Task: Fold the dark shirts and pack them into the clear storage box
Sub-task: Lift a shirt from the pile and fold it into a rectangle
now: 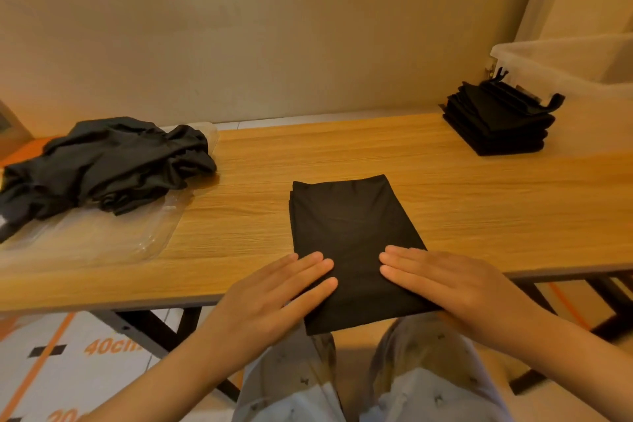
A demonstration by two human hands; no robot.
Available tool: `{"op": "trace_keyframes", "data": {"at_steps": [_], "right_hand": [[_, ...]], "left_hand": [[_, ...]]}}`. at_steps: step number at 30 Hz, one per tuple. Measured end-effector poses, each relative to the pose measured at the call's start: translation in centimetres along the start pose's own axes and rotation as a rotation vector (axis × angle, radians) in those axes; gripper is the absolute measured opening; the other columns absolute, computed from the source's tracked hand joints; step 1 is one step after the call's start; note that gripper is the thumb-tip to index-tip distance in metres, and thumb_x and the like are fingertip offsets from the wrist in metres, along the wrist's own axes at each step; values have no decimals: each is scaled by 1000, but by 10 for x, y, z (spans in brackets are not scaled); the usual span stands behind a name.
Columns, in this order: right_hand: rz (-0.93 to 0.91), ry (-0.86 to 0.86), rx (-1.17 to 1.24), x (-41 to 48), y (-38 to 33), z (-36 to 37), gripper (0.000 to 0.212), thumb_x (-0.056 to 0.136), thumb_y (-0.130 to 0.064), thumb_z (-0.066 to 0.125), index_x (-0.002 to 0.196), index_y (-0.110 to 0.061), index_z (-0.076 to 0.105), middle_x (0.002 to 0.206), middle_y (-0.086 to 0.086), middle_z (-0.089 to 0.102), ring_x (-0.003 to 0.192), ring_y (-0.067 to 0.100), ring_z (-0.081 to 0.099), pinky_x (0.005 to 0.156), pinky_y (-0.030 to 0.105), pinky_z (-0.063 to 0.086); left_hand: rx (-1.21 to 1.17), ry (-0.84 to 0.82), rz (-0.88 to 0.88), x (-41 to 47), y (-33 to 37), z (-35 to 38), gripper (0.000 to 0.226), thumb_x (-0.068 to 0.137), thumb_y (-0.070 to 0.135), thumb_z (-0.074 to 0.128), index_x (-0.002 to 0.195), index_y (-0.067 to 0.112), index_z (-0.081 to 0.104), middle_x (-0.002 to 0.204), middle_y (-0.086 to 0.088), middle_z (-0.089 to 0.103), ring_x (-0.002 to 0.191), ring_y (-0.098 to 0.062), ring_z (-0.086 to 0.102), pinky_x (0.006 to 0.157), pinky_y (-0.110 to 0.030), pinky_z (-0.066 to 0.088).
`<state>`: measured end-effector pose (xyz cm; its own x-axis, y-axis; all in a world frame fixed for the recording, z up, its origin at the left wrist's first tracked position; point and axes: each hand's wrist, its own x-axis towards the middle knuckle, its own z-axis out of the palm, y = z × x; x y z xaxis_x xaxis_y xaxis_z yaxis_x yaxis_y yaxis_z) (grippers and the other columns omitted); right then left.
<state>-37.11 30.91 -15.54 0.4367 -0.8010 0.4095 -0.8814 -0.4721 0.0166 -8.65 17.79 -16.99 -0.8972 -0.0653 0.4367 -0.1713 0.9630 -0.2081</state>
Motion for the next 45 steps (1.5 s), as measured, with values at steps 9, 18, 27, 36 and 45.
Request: {"op": "trace_keyframes", "data": {"at_steps": [9,18,27,36,45], "right_hand": [[73,5,229,9,3,-14,46,83,-29,56,128,-21,60,134,-10,58,127,0,49,99,23,45],[12,-24,94,-9,9,2,49,94,-27,47,142,-21,43,151,-3,39,142,14,32,116,32,27],[10,-64,68,-15,16,-1,59,90,-19,53,147,-23,36,154,-5,35,143,14,30,112,37,30],[370,89,626,11,8,-30,46,86,-12,65,122,-40,62,126,-22,60,125,3,51,104,24,39],[957,82,981,102,47,-43,19,95,-17,55,106,-30,63,94,-8,70,80,0,67,58,13,50]], "left_hand": [[90,114,-26,5,5,11,32,104,16,39,135,18,44,132,-11,60,128,-22,50,108,-41,37],[-16,123,-31,4,2,7,37,100,15,48,137,13,43,137,-11,54,134,-21,45,113,-40,35],[-118,113,65,2,6,-2,35,97,9,55,132,10,49,140,-10,52,136,-21,43,110,-38,39],[-663,207,-461,21,10,-31,33,91,21,53,121,34,58,118,19,59,111,-5,58,88,-18,46],[-932,99,-1048,107,-70,-38,30,97,14,52,123,28,56,96,6,68,86,-3,65,62,-10,49]]}}
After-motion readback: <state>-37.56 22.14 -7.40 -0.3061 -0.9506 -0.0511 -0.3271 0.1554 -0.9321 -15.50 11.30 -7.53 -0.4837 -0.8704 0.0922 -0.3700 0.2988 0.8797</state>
